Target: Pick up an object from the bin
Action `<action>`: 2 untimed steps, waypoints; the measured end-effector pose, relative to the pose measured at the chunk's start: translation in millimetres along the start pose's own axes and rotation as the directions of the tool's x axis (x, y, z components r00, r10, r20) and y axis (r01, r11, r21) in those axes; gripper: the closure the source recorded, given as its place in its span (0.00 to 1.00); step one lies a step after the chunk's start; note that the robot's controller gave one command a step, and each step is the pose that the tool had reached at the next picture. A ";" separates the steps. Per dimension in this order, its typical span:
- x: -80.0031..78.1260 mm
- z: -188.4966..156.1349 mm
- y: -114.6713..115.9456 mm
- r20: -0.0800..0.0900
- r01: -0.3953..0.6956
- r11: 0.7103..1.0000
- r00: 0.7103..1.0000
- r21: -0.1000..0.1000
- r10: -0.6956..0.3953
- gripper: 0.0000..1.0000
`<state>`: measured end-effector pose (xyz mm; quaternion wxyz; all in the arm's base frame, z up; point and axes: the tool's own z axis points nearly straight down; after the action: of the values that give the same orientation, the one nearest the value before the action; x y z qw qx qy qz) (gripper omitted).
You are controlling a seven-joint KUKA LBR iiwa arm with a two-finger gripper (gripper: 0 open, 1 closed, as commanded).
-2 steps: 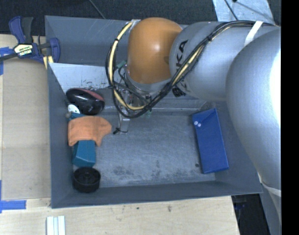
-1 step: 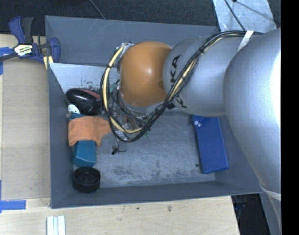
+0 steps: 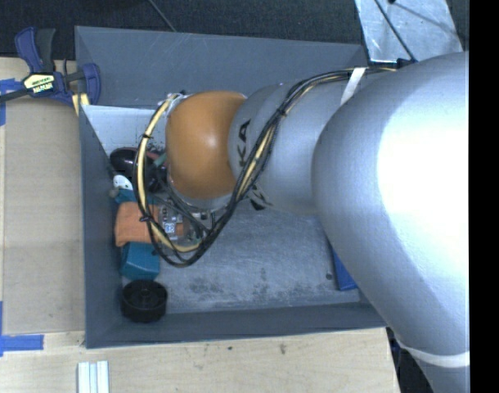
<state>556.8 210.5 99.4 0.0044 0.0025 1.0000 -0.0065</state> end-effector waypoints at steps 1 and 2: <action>0.1 0.1 0.0 0.000 0.000 1.000 1.000 0.000 0.000 1.00; 0.4 -45.7 5.9 -0.013 0.006 1.000 1.000 -0.008 -0.006 1.00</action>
Offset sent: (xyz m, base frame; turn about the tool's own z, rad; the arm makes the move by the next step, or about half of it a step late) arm 0.0035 0.0113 0.0969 -0.0125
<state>556.0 217.0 145.1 -0.0023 -0.0006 1.0000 -0.0028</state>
